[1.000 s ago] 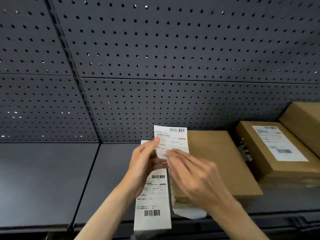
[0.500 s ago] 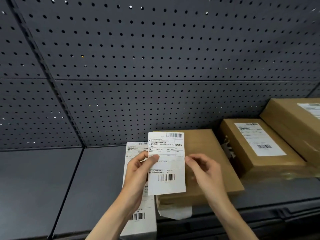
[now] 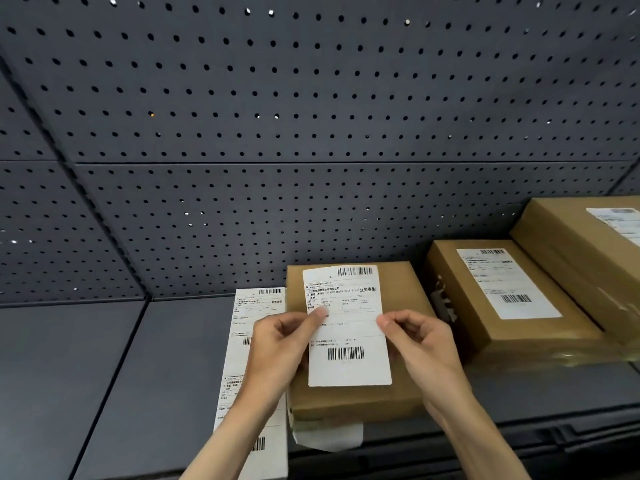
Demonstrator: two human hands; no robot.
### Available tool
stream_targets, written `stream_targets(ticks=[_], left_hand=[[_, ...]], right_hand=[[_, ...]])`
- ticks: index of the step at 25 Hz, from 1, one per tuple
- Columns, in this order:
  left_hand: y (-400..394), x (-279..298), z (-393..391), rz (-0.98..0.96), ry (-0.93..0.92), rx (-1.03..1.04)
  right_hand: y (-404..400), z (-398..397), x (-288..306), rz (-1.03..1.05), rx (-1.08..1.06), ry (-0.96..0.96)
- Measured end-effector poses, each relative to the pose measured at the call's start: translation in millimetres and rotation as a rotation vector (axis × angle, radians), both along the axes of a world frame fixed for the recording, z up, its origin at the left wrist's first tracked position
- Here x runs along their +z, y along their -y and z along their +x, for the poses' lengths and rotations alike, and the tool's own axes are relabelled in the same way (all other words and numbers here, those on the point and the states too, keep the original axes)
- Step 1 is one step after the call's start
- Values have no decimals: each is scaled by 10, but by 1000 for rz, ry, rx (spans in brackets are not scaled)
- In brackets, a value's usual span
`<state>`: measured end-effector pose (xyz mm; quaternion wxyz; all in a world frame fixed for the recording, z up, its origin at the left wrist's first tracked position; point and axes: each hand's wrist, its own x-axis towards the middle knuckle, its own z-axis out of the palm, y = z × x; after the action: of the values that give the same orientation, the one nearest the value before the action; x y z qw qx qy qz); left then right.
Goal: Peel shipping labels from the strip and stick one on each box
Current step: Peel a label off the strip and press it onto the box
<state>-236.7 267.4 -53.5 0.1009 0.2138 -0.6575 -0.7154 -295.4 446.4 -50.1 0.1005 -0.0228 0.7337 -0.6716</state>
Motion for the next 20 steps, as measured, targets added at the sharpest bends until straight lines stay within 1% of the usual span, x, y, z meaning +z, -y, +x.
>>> stream_targets(ticks=[5,7,9,12,16,18,20], left_hand=[[-20,-55,-133,16,21,69],[-35,-76,-172,-9,20,54],[-61,-102,-217,-71,4,43],[-83,-203,-300,-276,-4,54],[-112,-289,-338,-623,63,109],[-130,-270,-332,-737,48,135],[-147,-254,-330,-809,55,127]], right_hand=[[-138,-192,-43,-53,-21,46],[-179,-268,-66,-69,-15,87],[-195,-332,-94,-13,2,73],[-189,-415,-153,178,-6,-87],[-158,-435,-230,612,-4,-324],[-139,-427,-244,747,8,-398],[-127,-444,-267,832,10,-481]])
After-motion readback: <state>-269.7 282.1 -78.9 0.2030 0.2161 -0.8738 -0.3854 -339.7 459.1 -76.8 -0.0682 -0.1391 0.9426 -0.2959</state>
